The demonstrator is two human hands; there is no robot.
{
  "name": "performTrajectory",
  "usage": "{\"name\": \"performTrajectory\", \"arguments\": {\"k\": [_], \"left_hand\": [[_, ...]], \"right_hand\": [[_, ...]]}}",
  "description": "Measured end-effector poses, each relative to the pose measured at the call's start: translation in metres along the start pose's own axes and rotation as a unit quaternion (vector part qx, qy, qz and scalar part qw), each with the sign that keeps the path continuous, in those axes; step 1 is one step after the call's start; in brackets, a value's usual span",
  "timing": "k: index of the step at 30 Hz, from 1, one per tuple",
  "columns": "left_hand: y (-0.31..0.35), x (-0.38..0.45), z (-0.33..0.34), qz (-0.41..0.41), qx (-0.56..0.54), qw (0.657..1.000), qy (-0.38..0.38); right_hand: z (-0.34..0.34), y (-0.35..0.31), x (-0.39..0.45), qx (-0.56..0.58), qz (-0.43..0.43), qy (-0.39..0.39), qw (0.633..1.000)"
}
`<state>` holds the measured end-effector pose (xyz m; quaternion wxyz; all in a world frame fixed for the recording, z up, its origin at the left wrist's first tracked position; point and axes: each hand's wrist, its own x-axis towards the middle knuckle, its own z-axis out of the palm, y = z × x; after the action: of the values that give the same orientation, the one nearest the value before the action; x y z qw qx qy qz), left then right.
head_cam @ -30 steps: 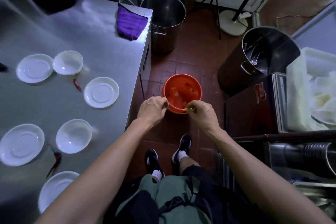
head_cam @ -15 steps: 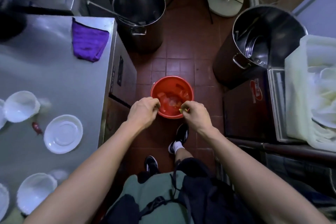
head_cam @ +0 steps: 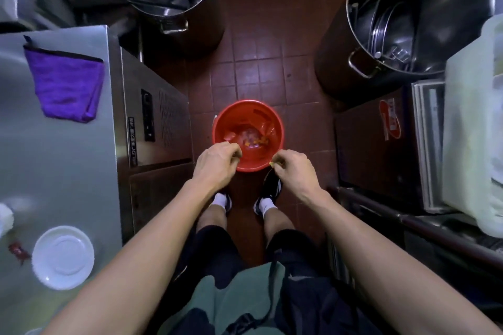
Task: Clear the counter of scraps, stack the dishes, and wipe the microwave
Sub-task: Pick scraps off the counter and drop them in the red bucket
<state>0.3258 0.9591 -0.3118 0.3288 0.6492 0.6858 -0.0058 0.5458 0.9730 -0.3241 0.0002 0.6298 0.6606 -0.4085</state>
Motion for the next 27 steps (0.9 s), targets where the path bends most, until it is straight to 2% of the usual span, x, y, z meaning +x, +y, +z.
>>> {"name": "performTrajectory", "arguments": {"k": [8,11,20,27], "left_hand": [[-0.055,0.062,0.018,-0.043,-0.035,0.998,-0.042],[-0.074,0.083,0.037,-0.034,-0.026,0.997,-0.067],[-0.112,0.145,0.098,-0.016,-0.017,0.992,-0.121],[-0.15,0.199,0.16,-0.002,-0.003,0.991,-0.134]], "right_hand": [[0.048,0.006,0.044,0.016,0.075,-0.033,0.997],[0.074,0.01,0.065,0.021,0.097,-0.054,0.994],[0.141,0.042,0.138,0.027,0.128,-0.057,0.99],[0.183,0.09,0.197,-0.009,0.11,-0.082,0.991]]}}
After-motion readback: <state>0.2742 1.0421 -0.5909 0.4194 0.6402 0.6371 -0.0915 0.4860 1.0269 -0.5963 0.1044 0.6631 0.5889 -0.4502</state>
